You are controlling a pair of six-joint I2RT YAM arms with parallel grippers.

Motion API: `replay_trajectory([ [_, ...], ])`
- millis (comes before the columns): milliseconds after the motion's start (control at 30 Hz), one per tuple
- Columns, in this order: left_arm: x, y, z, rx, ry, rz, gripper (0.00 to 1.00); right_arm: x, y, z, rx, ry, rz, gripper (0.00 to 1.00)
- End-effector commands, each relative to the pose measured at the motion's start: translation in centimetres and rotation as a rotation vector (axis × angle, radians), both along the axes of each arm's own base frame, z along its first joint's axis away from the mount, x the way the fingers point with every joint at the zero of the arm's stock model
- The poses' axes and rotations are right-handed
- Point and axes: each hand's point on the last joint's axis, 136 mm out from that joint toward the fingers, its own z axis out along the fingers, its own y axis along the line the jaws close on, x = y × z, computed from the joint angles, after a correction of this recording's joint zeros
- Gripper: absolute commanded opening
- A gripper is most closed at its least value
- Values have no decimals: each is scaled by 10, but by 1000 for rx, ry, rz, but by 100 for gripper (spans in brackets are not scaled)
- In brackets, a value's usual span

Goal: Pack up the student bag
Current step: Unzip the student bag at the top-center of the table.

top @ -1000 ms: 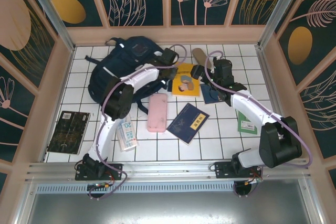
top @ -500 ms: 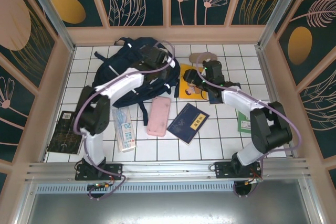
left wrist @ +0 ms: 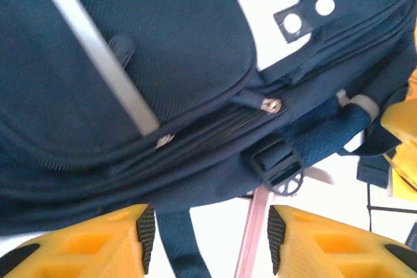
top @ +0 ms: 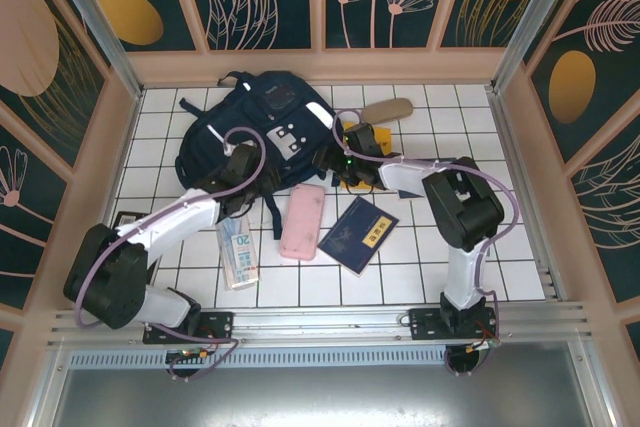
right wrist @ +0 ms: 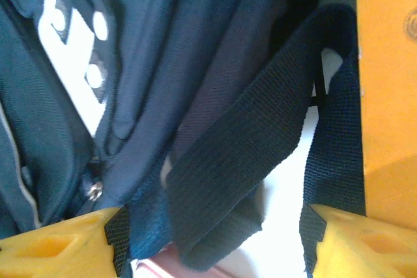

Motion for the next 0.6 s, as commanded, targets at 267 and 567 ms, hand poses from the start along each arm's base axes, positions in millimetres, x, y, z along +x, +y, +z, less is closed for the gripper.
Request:
replay_trajectory([
  [267, -16, 4, -39, -84, 64, 84, 45, 20, 37, -15, 59, 66, -1, 61],
  [567, -10, 8, -63, 4, 80, 63, 44, 30, 50, 5, 93, 38, 18, 0],
])
